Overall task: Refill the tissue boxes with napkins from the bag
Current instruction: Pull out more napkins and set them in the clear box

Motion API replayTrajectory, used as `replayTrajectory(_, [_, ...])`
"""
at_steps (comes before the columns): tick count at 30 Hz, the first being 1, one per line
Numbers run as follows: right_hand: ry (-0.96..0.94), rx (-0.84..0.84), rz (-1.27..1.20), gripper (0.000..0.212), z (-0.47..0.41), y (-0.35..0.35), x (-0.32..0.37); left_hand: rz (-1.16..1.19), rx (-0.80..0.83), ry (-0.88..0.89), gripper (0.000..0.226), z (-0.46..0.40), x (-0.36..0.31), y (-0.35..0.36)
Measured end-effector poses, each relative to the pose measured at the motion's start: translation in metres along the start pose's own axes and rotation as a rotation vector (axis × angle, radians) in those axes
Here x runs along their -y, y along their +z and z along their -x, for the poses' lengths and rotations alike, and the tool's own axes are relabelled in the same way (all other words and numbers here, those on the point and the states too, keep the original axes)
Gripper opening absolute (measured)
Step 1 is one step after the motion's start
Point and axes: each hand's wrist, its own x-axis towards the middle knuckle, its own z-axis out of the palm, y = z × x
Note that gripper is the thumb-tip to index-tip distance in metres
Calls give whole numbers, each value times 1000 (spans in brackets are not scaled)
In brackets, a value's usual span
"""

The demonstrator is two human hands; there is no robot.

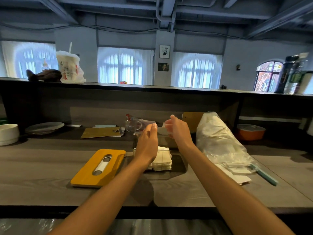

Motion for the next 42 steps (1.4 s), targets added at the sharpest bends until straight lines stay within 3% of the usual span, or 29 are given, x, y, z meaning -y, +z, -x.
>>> replayTrajectory(5, [-145,-148,-102,28,47,-52,-8,167,124,67,72,29,-14,49])
replayTrajectory(9, [-137,-251,-131,27,64,-104,-33,250,194,61,48,54,-17,100])
replayTrajectory(11, [-102,-314,-57,27,63,-133,-53,254,236,45,42,63,-14,125])
replayTrajectory(15, [-8,-342,201,35,58,-190,-92,197,319,-22,54,70,-2,164])
replayTrajectory(20, [117,-194,576,37,45,-234,-138,-23,432,18,50,64,8,188])
replayTrajectory(25, [52,-57,655,56,32,-234,-156,-242,490,167,51,47,12,204])
replayTrajectory(29, [-92,101,764,64,24,-237,-157,-231,523,64,58,28,20,213])
replayTrajectory(33, [-40,280,924,91,18,-237,-169,-166,507,-57,71,13,30,218])
replayTrajectory(37, [-178,185,976,51,19,-236,-167,-134,525,-110,101,8,36,219])
replayTrajectory(39, [-201,142,975,41,23,-235,-164,-96,532,-110,95,9,37,218])
replayTrajectory(42, [-205,67,897,43,28,-235,-161,-61,526,-119,78,11,37,217])
